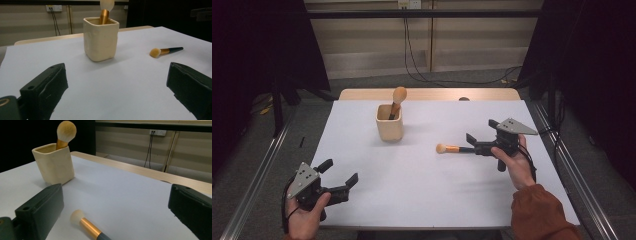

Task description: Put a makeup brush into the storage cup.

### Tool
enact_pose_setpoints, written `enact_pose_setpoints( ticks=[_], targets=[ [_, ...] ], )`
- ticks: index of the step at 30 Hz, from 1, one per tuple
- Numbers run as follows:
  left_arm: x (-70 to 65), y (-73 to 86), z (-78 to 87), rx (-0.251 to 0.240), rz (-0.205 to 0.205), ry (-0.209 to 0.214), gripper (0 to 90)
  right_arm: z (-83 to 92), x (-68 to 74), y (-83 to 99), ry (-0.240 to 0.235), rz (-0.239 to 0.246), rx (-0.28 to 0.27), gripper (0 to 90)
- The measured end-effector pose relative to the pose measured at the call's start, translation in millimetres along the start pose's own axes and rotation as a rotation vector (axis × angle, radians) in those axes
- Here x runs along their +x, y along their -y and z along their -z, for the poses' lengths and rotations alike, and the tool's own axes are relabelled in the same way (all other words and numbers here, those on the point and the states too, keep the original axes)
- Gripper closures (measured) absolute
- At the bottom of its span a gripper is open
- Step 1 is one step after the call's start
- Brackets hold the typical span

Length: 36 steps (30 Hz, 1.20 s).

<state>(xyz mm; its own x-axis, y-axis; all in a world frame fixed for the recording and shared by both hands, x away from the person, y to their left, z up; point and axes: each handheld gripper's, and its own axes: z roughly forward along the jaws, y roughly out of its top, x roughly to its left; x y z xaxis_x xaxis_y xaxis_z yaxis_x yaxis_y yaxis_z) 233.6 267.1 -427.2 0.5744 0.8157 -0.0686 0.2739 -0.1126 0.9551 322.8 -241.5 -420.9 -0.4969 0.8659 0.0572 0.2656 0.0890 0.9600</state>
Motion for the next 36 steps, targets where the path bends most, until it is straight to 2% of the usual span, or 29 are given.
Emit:
enact_pose_setpoints(
  ticks=[5,10,13,20,23,26,29,32,34,36],
  targets=[
    [-2.0,0.4,-1.5,0.007,-0.006,0.008,3.1,-13.8,-1.3,-8.7,-0.006,0.022,0.024,0.0],
    [-2.0,0.6,-1.7,0.008,-0.006,0.015,3.1,-26.1,-5.8,-18.0,-0.006,0.021,0.04,0.0],
    [-1.7,0.9,-1.6,0.003,-0.009,0.013,3.1,-32.7,-7.3,-23.1,-0.034,0.043,0.102,0.9],
    [-0.9,2.1,-3.2,0.014,-0.014,0.013,3.1,-49.2,-7.7,-25.4,-0.056,0.071,0.157,1.6],
    [-1.2,2.4,-3.8,0.014,-0.016,0.014,3.1,-54.3,-7.1,-26.4,-0.063,0.101,0.209,2.9],
    [-1.2,2.7,-4.0,0.016,-0.016,0.016,3.1,-58.0,-7.2,-27.3,-0.102,0.089,0.26,2.9],
    [-0.4,3.3,-4.0,0.02,-0.017,0.017,3.1,-60.8,-6.2,-28.3,-0.118,0.106,0.303,2.9],
    [-0.2,3.5,-4.3,0.023,-0.017,0.015,3.1,-63.7,-6.6,-29.4,-0.135,0.127,0.36,7.3],
    [-0.7,3.5,-4.9,0.025,-0.023,0.018,3.1,-66.6,-7.8,-29.7,-0.158,0.121,0.4,7.0],
    [-1.2,3.6,-5.6,0.028,-0.023,0.019,3.0,-69.1,-8.3,-29.6,-0.16,0.139,0.434,7.1]
  ],
)
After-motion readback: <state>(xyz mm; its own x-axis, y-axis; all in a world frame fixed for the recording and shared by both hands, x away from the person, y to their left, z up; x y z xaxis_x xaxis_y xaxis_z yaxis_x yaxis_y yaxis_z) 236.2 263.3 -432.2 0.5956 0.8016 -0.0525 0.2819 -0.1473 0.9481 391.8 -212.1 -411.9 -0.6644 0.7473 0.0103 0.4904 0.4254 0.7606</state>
